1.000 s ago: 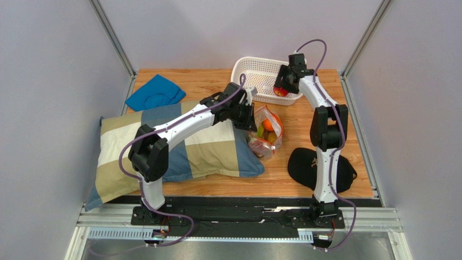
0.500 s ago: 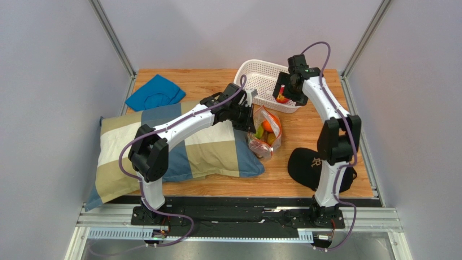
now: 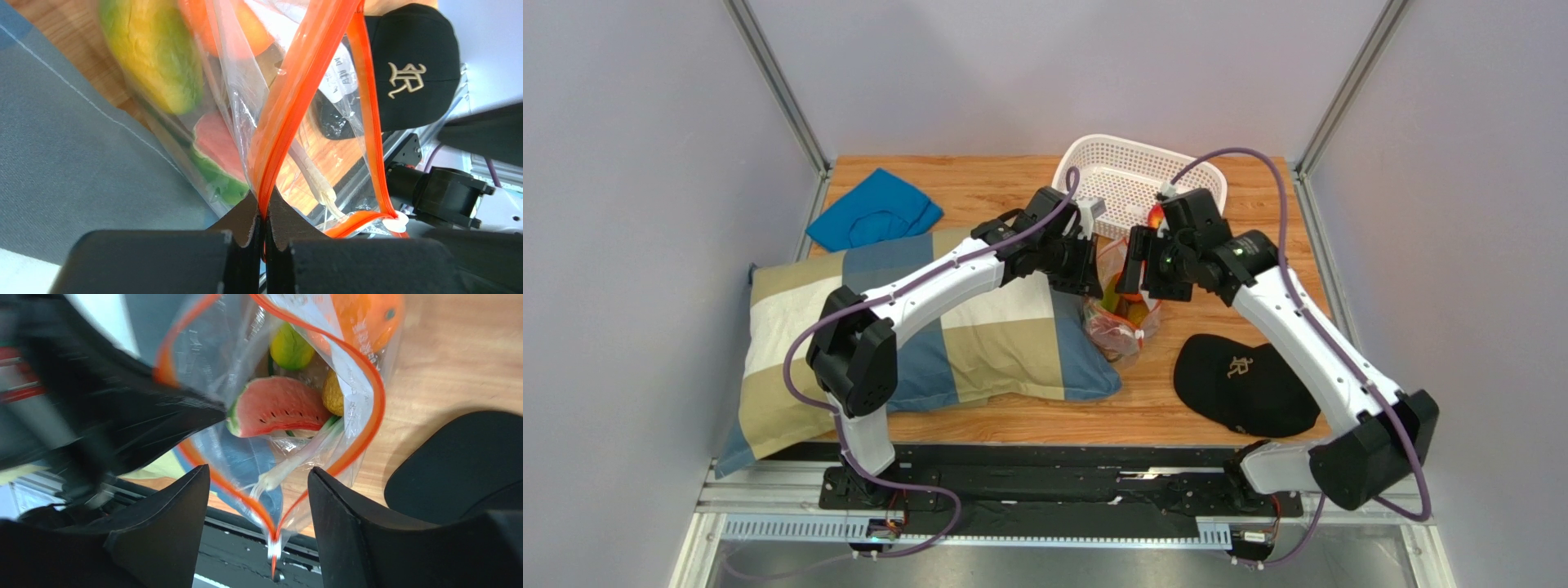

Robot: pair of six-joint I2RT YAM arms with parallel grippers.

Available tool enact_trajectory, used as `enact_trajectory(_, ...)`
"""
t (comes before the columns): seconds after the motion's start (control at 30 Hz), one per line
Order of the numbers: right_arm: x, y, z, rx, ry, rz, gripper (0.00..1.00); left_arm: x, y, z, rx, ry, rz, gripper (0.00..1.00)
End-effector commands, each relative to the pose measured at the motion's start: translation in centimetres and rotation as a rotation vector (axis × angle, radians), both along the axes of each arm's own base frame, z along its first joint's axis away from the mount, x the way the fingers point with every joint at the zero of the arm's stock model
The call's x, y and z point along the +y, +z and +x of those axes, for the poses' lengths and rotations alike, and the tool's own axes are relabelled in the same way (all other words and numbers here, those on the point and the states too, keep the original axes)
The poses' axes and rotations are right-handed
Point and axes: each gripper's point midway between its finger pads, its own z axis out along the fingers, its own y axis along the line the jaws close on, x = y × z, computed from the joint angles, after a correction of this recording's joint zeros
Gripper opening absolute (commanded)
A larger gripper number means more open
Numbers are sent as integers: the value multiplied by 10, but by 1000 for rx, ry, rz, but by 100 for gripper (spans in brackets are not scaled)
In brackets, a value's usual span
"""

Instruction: Open the zip-top bag and remove the fake food

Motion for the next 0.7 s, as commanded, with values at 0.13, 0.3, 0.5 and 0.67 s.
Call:
enact_trajectory(0.13, 23, -56, -5, 142, 42, -6, 57, -12, 38, -4, -69, -6, -84, 0)
enact_trajectory(0.3, 19, -72, -19, 203, 48, -11, 43, -12, 33, -6, -62, -9, -75, 0)
enact_trajectory(0.5, 25, -77, -42, 258, 129, 30, 51, -13, 30, -8, -54, -19, -75, 0)
enact_trajectory(0.67, 22, -76, -54, 316, 158, 19, 57, -12, 28, -10, -51, -24, -69, 0)
